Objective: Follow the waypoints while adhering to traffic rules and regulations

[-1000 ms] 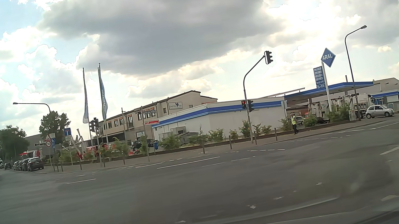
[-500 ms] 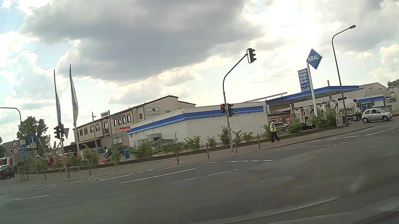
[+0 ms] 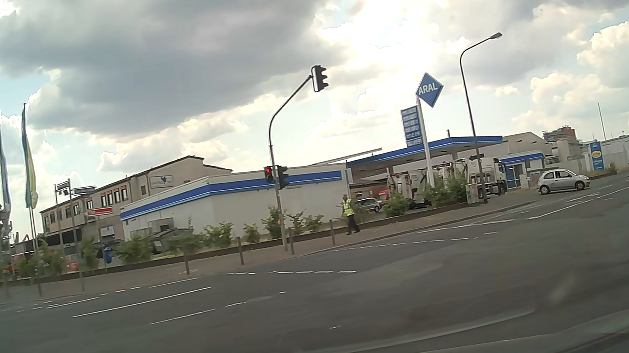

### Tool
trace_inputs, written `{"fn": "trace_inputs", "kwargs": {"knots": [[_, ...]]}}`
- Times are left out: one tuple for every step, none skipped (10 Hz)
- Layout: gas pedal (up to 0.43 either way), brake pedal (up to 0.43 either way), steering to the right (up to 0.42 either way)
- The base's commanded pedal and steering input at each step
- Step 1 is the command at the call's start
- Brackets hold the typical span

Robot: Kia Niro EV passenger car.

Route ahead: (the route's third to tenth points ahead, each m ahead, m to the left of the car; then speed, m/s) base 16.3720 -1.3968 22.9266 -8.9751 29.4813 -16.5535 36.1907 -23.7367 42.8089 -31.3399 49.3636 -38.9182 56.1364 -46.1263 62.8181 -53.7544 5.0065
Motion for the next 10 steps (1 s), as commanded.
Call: {"fn": "trace_inputs", "kwargs": {"knots": [[0.067,0.018,0.308],[0.067,0.018,0.323],[0.067,0.018,0.336],[0.079,0.018,0.344],[0.079,0.018,0.346],[0.079,0.018,0.347],[0.079,0.018,0.356],[0.079,0.018,0.365],[0.087,0.018,0.366],[0.13,0.018,0.367]]}}
